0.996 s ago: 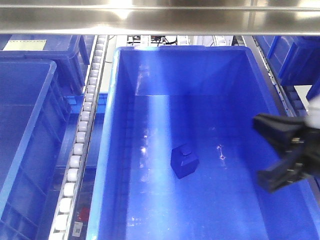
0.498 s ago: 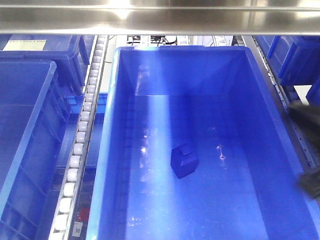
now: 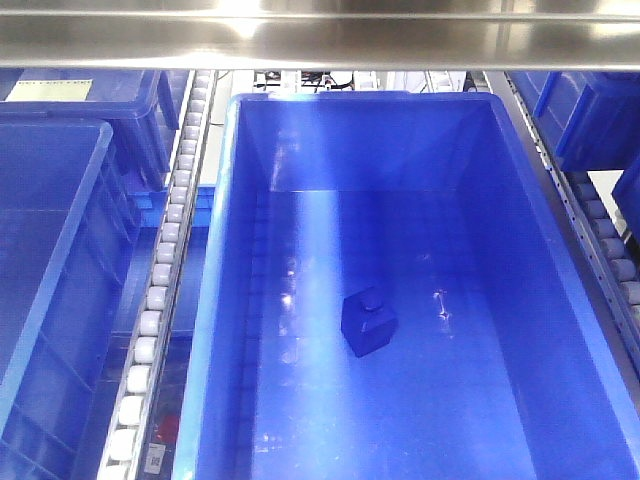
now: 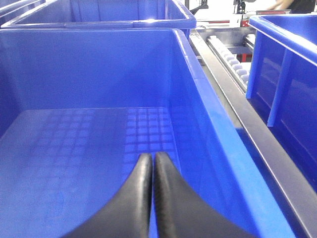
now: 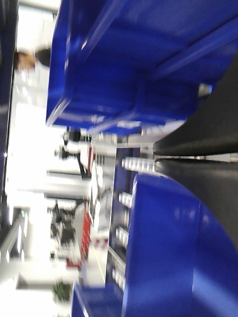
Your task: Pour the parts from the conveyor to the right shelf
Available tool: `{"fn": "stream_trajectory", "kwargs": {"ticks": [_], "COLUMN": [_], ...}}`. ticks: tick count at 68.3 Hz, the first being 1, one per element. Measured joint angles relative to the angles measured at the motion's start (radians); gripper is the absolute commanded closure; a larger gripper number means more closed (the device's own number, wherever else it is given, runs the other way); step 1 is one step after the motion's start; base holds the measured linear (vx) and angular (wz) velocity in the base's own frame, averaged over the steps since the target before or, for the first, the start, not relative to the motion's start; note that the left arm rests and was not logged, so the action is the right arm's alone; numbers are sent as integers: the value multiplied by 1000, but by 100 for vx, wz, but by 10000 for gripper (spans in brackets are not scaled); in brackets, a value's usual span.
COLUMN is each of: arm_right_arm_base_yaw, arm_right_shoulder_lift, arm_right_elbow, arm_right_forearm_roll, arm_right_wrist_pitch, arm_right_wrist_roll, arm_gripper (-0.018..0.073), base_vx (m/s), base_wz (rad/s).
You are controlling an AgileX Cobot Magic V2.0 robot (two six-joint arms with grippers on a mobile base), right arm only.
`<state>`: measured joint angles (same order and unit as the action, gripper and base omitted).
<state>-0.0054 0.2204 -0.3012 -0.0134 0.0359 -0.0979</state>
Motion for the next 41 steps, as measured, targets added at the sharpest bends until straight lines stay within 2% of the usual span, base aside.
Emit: {"fn": "stream_trajectory", "kwargs": {"ticks": [14, 24, 41], "arm_right_arm_base_yaw": [-91, -96, -70], "arm_right_shoulder_lift": [-179, -231, -232], "arm_right_elbow": [224, 322, 329], "arm_right_forearm_roll": [3, 3, 2], "arm_right_wrist_pitch": [-63, -83, -85], "arm_right_wrist_roll": [1, 1, 1], "arm_gripper": [570, 570, 570], "base_vx": [0, 0, 0], "base_wz": [0, 0, 0]}}
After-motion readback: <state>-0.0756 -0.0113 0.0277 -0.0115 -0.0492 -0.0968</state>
